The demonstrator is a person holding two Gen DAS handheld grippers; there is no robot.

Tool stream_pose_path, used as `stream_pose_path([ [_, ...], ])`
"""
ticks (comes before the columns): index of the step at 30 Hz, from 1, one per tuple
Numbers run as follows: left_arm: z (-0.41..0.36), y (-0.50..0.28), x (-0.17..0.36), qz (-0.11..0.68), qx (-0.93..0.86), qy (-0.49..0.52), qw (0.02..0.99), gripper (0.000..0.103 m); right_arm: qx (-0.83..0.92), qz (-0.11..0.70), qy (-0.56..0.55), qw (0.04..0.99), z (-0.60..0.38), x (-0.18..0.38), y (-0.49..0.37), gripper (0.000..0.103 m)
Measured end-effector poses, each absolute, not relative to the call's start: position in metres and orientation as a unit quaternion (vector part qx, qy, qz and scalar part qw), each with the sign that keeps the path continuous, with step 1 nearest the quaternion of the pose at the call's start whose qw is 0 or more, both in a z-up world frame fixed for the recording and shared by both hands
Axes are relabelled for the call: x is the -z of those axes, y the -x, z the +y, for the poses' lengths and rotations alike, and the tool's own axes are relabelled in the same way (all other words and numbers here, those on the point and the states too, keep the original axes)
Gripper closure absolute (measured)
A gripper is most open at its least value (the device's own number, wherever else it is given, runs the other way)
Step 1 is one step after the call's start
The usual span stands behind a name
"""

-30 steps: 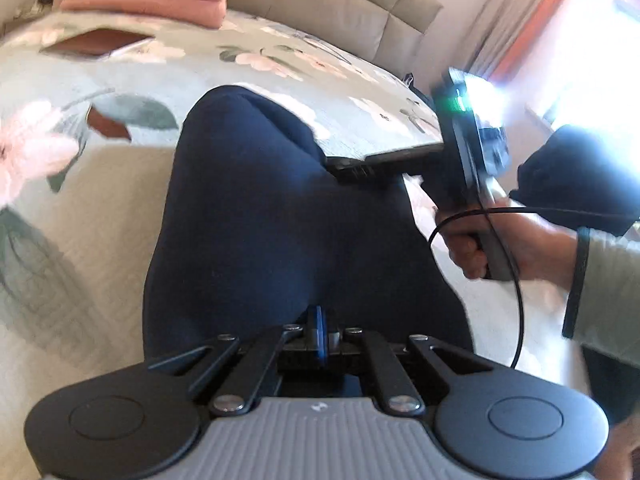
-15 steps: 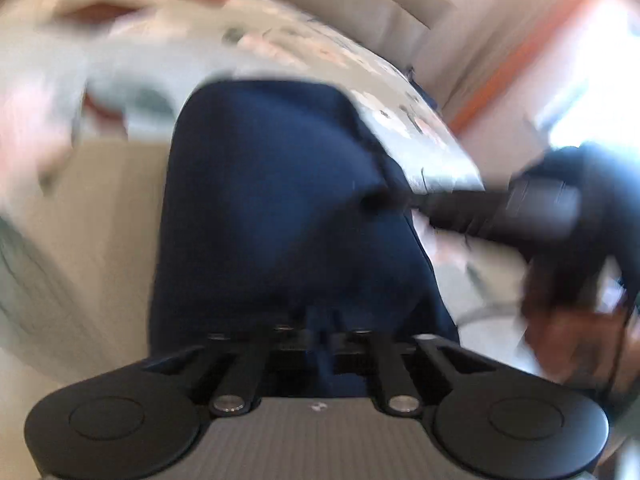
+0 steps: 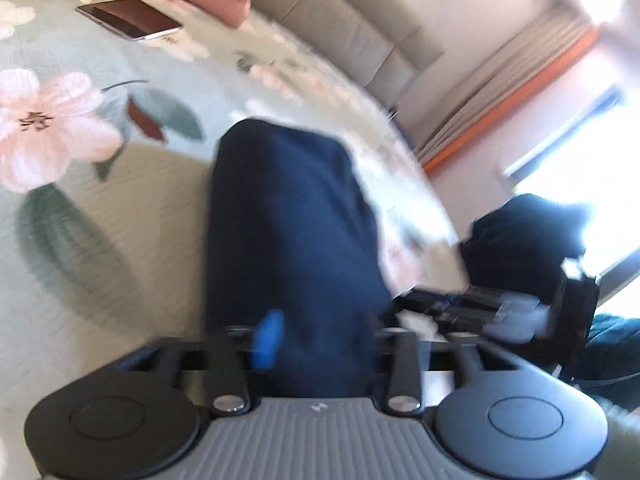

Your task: Fold large clothes

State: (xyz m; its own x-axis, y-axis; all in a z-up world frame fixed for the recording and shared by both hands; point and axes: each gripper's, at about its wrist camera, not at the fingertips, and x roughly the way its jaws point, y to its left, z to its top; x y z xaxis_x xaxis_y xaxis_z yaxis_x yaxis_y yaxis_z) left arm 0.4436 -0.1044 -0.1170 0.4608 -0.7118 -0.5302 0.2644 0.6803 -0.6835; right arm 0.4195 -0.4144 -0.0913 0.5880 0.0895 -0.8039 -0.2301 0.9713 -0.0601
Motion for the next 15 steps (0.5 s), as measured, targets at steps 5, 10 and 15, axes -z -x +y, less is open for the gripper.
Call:
stream_pose_path([
  [5, -0.141, -0.450, 0.134, 0.461, 0.303, 0.222, 0.804, 0.059, -0.095, 0.494, 0.082, 0.861, -0.386, 0.122, -0.401, 0.075],
  [10, -0.112, -0.445, 0.156, 0.480, 0.268, 0.253, 0.796, 0.100, -0.079, 0.533, 0.055, 0.841, -0.411, 0.153, -0.366, 0.084],
  [15, -0.101, -0.439, 0.132, 0.457, 0.304, 0.274, 0.790, 0.095, -0.065, 0.544, 0.006, 0.837, -0.429, 0.139, -0.363, 0.079],
])
